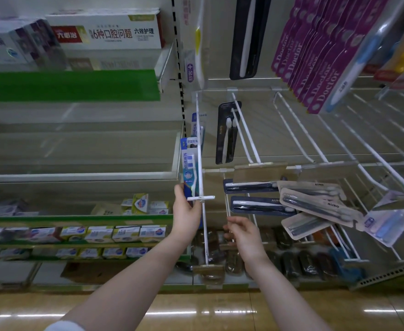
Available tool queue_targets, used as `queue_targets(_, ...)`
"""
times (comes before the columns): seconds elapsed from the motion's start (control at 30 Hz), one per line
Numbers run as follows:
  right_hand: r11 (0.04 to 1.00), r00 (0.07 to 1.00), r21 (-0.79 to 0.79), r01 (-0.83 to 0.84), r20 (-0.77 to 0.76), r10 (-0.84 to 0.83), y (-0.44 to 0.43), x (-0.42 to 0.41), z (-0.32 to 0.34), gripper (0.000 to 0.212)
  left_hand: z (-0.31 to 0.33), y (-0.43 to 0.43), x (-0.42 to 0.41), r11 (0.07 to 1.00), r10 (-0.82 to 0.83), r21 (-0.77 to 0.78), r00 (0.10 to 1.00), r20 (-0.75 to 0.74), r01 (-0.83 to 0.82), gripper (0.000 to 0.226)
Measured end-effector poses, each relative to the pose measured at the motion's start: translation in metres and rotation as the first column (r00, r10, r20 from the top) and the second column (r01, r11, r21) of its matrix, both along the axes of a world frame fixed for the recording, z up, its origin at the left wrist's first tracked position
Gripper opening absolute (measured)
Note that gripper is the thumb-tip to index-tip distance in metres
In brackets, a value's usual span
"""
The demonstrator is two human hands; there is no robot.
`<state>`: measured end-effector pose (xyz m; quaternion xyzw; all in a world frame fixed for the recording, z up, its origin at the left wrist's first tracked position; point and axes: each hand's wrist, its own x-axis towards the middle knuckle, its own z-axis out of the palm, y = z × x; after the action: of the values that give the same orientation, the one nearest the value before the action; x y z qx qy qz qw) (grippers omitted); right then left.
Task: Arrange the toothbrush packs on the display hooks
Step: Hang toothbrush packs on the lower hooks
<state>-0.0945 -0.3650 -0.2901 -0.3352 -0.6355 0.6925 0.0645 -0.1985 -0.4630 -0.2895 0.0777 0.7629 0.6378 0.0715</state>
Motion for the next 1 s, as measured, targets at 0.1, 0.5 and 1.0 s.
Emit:
queue_targets(0.1,1.000,1.000,-0.003,0.005,-0.004,-0.005,0.000,-0.001,0.001,0.016,0.000,0.001,-0.002,1.000,-0.013,-0.015,1.000,0.007,0.013,0.037)
queue_targets(0.5,1.000,1.000,-0.012,0.018,-0.010,-0.018,0.009,-0.007,0.010,0.018,0.002,0.044,-0.035,0.985,0.046,-0.174,0.981,0.188,-0.013,0.044)
queue_targets(1.0,0.998,1.000,-0.053,0.020,-0.012,-0.021,0.025,-0.001,0.012,0.019,-0.006,0.047,-0.036,0.947,0.142,-0.308,0.977,0.157,-0.088,0.064)
